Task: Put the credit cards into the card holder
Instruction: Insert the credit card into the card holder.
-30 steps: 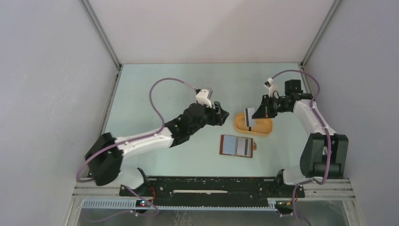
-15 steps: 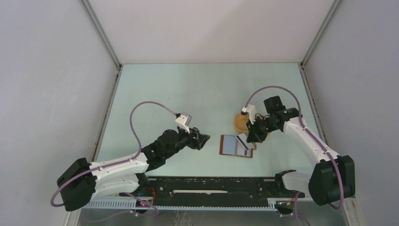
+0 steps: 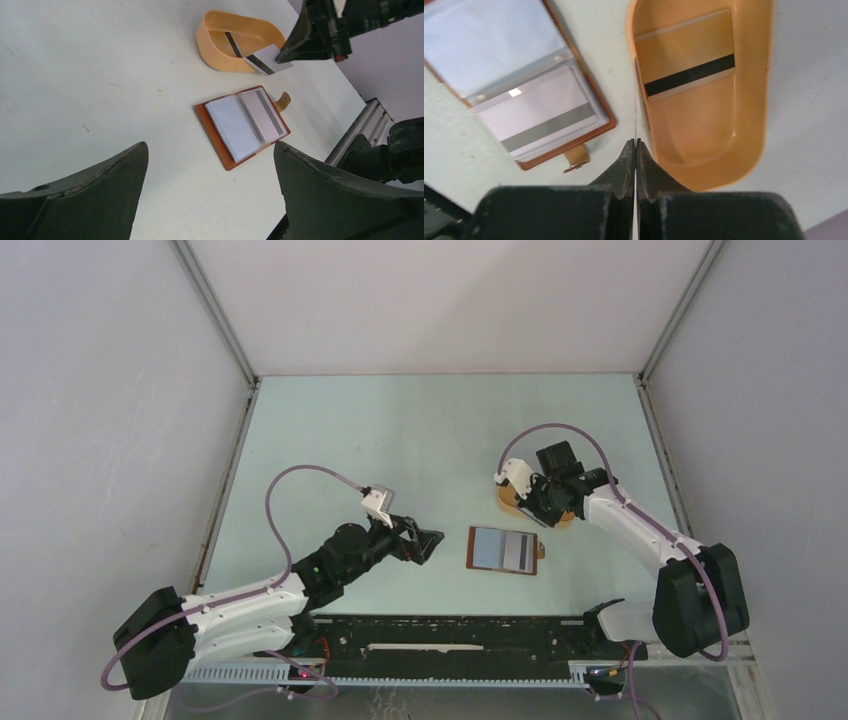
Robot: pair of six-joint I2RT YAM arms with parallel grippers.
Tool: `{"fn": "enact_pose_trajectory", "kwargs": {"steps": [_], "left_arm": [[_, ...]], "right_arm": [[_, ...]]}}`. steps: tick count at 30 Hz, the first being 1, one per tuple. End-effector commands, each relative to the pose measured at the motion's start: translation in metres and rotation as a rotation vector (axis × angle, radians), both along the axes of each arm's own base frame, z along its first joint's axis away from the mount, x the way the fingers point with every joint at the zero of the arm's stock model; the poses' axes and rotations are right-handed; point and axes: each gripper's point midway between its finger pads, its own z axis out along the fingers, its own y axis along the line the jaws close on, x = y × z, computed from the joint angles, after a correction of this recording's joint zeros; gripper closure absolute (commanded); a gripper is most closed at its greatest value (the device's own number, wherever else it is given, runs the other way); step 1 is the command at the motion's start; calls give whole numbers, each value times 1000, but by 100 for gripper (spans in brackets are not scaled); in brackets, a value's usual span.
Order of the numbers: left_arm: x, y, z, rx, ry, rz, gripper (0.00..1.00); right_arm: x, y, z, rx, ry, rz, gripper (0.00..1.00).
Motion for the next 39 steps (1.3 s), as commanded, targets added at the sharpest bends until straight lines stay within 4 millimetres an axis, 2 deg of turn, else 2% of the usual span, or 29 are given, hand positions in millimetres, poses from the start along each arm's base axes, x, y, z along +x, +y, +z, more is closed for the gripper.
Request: {"fn": "enact_pose_trajectory", "kwargs": {"steps": [1, 7, 10, 13, 17, 20, 22, 24, 28, 31, 33, 35, 39], "left_arm": [[-5, -6, 4, -35, -15, -49, 2], [-13, -21, -4, -73, 32, -119, 12], [-17, -31, -7, -111, 79, -154, 16], [-17, -39, -16, -130, 148, -152, 21], [-15, -44, -34, -135, 255, -113, 30], [-18, -48, -46, -106, 277, -93, 32], [-20, -53, -52, -79, 271, -92, 33], [-22, -60, -55, -63, 268, -103, 33], [-22, -74, -53, -84, 231, -107, 34], [-21, -82, -45, -135, 204, -104, 35], [-22, -84, -44, -135, 171, -104, 36], [-23, -89, -43, -81, 95, -118, 36], [-35, -104, -42, 99, -128, -210, 36]], "right_arm": [[33, -11, 5, -94, -138, 6, 100], [64, -20, 18, -116, -247, -25, 100], [75, -27, 26, -82, -240, -78, 100], [58, -17, 33, 10, -179, -74, 100], [5, 22, 48, 254, -12, -13, 100], [-38, 48, 58, 427, 155, 51, 100], [-62, 61, 57, 526, 295, 84, 100], [-75, 66, 51, 573, 422, 84, 100], [-79, 65, 41, 650, 627, 20, 100], [-71, 61, 37, 662, 650, -31, 100], [-65, 60, 41, 713, 655, -65, 100], [-57, 58, 47, 777, 677, -99, 100], [-46, 45, 45, 800, 706, -157, 100]]}}
